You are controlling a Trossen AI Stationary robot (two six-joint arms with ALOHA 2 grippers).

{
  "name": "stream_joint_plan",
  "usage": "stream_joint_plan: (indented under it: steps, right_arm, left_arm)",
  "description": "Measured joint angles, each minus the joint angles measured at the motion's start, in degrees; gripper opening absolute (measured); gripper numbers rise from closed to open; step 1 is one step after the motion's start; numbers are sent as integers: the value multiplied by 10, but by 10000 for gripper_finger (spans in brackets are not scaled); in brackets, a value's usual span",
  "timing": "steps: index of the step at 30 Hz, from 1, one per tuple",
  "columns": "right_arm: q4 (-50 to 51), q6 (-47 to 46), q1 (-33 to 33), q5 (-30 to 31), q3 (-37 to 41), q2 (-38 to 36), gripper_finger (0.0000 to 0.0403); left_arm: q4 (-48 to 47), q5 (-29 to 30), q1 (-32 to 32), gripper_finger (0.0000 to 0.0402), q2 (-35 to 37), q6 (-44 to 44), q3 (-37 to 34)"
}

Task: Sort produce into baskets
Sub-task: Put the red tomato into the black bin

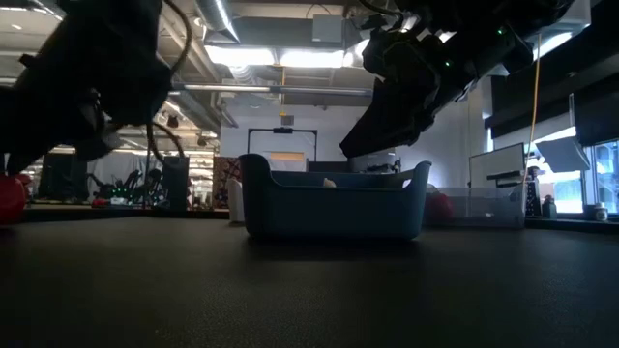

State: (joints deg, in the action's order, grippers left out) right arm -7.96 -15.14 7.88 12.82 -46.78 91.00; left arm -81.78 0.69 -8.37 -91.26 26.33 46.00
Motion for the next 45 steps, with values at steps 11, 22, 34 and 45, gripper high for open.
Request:
stream_joint_plan:
  steps: [11,22,34,45]
  right_arm:
    - [4,0,0,0,0,0,149]
    - [4,0,0,0,0,0,149]
    - [9,6,0,0,0,-6,149]
    - [81,7,0,-3,0,-71,149]
  left_arm:
    - [4,5,9,335,-52,-64,-4]
    - [16,8,9,217,-50,-85,-12]
    - [-1,24,8,213,4,-69,38]
    - [-4,50,8,216,40,-38,162]
